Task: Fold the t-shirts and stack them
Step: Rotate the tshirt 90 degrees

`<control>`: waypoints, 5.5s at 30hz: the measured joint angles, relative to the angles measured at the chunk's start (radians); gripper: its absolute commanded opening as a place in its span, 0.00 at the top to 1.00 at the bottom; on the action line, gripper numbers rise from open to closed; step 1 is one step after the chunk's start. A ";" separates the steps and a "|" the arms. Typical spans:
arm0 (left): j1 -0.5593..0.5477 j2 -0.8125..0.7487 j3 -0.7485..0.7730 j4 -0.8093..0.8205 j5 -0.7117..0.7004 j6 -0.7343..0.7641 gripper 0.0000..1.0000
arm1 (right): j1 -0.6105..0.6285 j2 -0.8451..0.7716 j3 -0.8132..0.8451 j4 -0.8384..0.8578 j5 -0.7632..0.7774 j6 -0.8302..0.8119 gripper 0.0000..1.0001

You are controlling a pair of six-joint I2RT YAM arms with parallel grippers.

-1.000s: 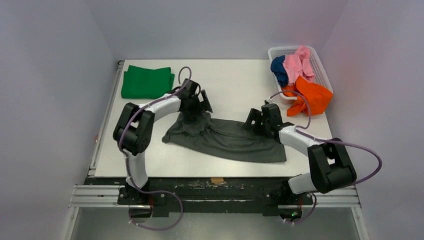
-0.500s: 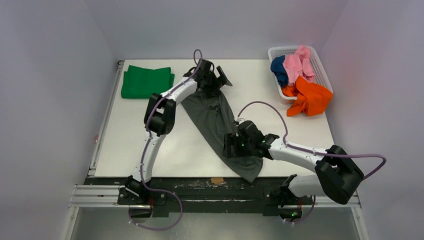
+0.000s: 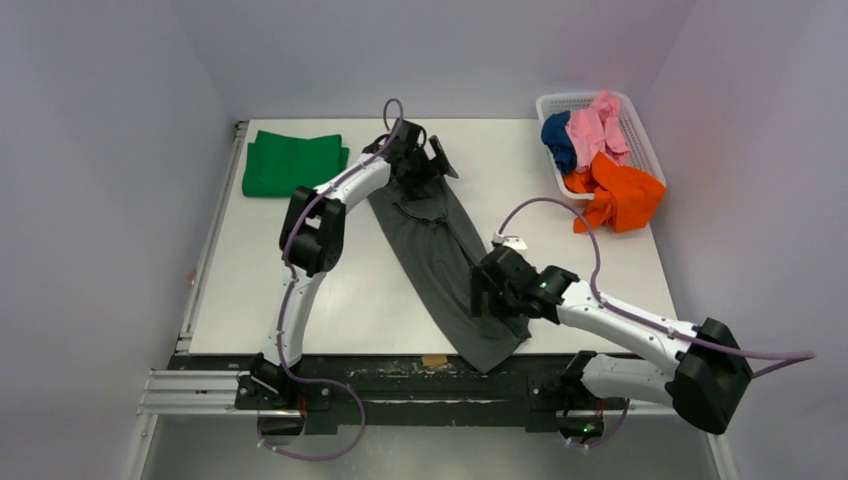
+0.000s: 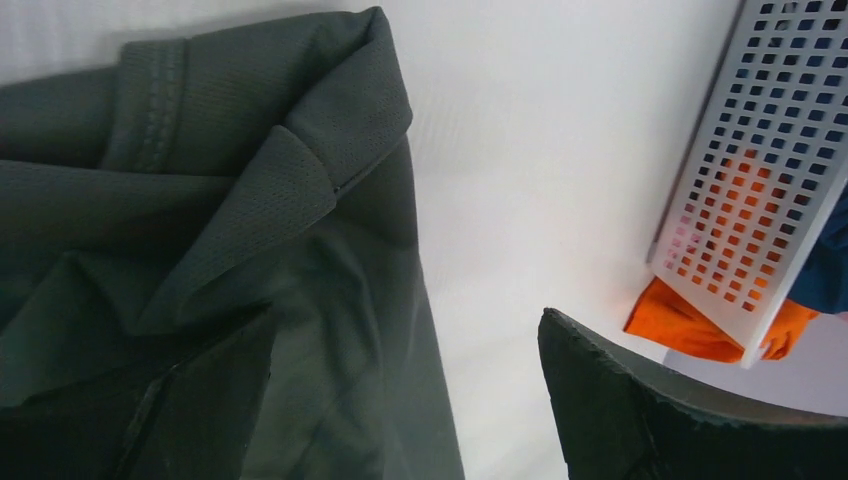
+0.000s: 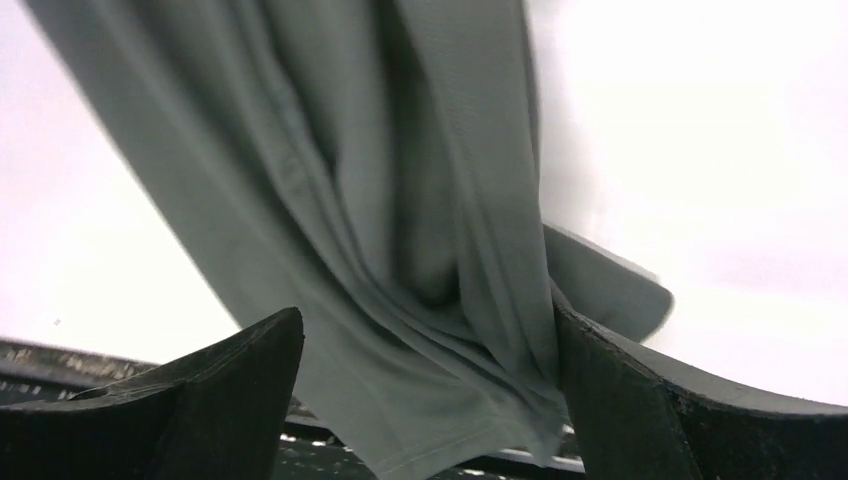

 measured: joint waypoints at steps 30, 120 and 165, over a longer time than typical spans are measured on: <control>0.036 -0.056 -0.068 -0.099 0.048 0.172 0.00 | -0.001 -0.015 -0.053 0.181 -0.143 -0.078 0.07; 0.008 -0.551 -0.599 0.069 0.022 0.296 0.00 | -0.242 0.462 0.311 0.175 -0.066 -0.364 0.62; 0.106 0.092 0.132 -0.085 0.212 0.196 0.00 | -0.034 0.365 0.088 0.337 -0.204 -0.192 0.26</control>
